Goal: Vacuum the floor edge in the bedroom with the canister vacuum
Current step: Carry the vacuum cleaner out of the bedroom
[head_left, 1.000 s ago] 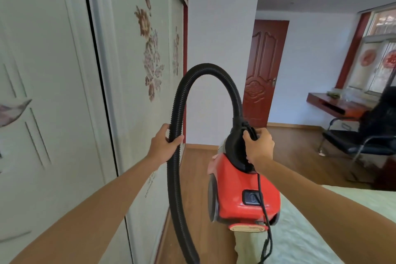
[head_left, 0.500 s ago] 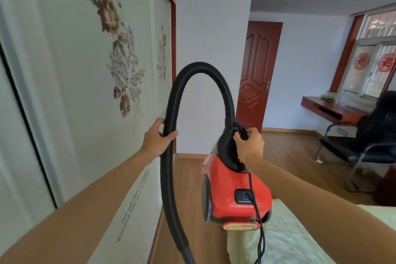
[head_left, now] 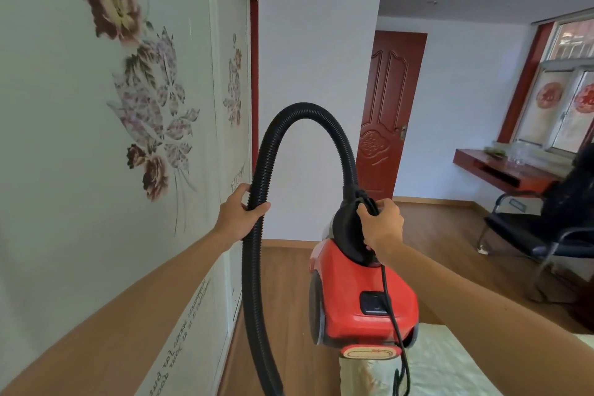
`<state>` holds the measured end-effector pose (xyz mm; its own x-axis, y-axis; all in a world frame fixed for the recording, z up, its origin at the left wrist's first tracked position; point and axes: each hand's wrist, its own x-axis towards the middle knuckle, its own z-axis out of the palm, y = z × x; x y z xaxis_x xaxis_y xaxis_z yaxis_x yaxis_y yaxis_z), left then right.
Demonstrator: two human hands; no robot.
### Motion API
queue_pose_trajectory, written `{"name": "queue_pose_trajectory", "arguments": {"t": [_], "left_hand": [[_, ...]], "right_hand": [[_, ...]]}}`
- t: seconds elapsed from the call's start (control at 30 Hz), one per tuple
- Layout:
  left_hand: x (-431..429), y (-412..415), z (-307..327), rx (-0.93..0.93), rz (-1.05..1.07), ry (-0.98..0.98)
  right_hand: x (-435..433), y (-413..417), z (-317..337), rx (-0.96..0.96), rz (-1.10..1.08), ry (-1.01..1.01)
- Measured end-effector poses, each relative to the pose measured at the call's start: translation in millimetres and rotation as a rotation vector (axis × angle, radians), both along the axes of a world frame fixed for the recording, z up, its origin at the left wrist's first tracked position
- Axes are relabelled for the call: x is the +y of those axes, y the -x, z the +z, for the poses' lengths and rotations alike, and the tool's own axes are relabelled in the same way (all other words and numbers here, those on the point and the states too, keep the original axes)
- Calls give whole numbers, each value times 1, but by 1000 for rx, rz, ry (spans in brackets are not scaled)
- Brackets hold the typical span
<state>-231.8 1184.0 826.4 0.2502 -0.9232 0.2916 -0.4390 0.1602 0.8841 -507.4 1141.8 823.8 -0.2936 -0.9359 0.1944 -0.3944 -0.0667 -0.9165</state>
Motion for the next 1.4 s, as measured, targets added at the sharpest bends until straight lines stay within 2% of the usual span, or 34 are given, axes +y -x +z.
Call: {"name": "queue_pose_trajectory", "arguments": {"t": [0.37, 0.87, 1.4], "left_hand": [[-175, -10, -29, 8, -44, 2], [-354, -17, -28, -5, -80, -13], [-606, -17, -61, 26, 11, -75]], "right_hand": [[-154, -17, -26, -55, -42, -68], [-318, -26, -23, 22, -117, 7], [-570, -24, -68, 28, 13, -60]]}}
